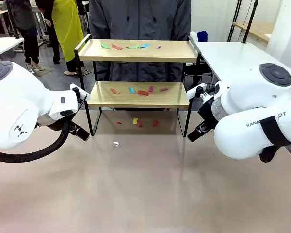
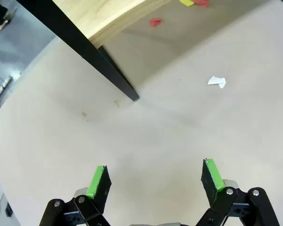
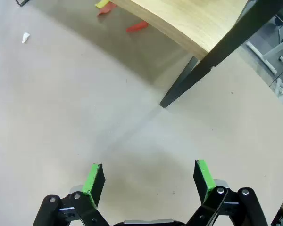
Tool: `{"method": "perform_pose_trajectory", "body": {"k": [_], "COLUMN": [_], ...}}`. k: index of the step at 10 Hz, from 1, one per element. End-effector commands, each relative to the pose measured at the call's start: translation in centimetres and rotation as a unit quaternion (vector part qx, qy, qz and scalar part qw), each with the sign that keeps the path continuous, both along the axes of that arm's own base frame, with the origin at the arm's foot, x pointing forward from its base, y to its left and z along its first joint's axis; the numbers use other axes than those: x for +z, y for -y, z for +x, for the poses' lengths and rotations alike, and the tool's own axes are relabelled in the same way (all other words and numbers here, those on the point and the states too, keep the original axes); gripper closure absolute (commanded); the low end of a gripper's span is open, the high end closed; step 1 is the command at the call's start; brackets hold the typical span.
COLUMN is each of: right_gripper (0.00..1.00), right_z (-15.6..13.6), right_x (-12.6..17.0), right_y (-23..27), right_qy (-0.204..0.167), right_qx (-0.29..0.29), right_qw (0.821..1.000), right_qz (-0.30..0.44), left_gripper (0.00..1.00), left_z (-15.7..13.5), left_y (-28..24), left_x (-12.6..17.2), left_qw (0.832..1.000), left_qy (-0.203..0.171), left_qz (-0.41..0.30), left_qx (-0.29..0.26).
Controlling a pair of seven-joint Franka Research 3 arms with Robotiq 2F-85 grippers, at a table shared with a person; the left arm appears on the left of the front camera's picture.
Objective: Clean the shelf.
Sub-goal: Pick up the Duster handed by the human.
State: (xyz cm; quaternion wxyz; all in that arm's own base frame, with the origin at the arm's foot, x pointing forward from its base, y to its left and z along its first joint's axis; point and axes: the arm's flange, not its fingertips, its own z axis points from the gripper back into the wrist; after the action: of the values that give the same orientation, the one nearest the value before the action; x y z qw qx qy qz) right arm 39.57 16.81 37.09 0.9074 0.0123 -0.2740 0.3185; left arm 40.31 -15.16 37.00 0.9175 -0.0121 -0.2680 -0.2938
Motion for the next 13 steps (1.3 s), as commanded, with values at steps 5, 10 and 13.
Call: {"method": "perform_pose_trajectory", "body": {"k": [5, 10, 13], "right_gripper": [0.00, 0.00, 0.00], "right_z": [0.0, 0.4, -0.4], "right_x": [0.0, 2.8, 11.3], "right_y": [0.0, 0.2, 3.6], "right_qy": [0.000, 0.022, 0.075], "right_qx": [0.000, 0.000, 0.012], "right_qw": [1.000, 1.000, 0.995], "right_qz": [0.000, 0.007, 0.064], "left_gripper": [0.00, 0.00, 0.00], "left_z": [0.0, 0.0, -0.6], "left_y": [0.0, -0.4, -4.0], "left_x": [0.0, 2.9, 11.9], "left_qw": [1.000, 0.999, 0.995], "left_qy": [0.000, -0.002, 0.014], "left_qz": [0.000, -0.039, -0.061], "left_qx": [0.000, -0.033, -0.083]}}
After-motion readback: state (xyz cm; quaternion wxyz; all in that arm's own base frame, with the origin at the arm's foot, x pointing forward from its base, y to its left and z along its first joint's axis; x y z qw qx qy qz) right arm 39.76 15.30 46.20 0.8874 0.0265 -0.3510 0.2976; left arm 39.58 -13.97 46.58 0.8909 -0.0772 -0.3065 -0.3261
